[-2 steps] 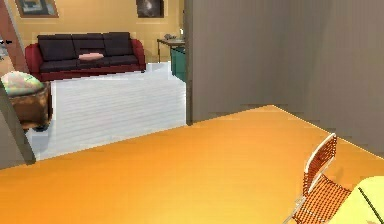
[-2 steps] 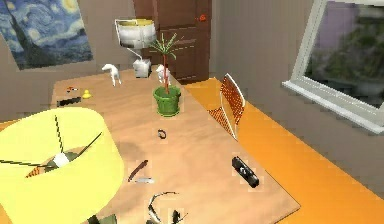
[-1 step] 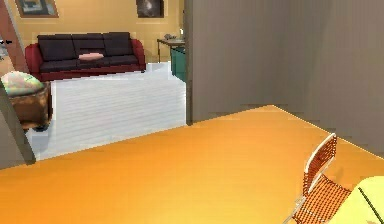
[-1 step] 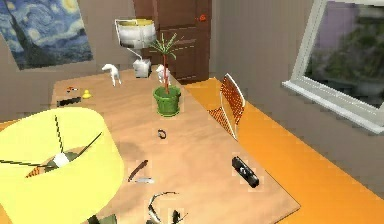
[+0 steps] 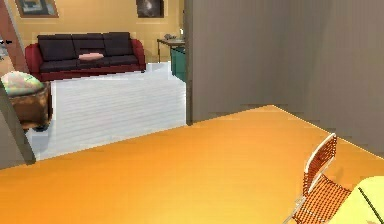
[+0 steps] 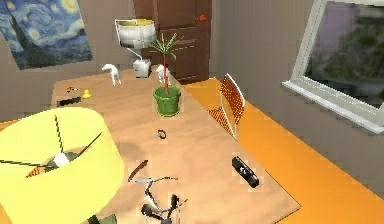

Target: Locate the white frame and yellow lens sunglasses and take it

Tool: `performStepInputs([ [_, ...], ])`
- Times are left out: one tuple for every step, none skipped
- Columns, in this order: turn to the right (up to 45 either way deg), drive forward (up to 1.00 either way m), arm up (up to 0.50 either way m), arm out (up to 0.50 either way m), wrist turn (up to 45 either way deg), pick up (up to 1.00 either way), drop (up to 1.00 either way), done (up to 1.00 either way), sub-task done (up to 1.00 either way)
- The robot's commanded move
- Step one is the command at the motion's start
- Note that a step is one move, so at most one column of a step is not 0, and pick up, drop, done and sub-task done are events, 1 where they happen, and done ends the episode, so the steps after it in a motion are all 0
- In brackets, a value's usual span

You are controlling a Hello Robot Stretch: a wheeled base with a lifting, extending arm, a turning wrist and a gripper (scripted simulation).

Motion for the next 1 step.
performStepInputs([
  [0.0,0.00,0.00,0.00,0.0,0.00,0.00,1.00,0.00],
])
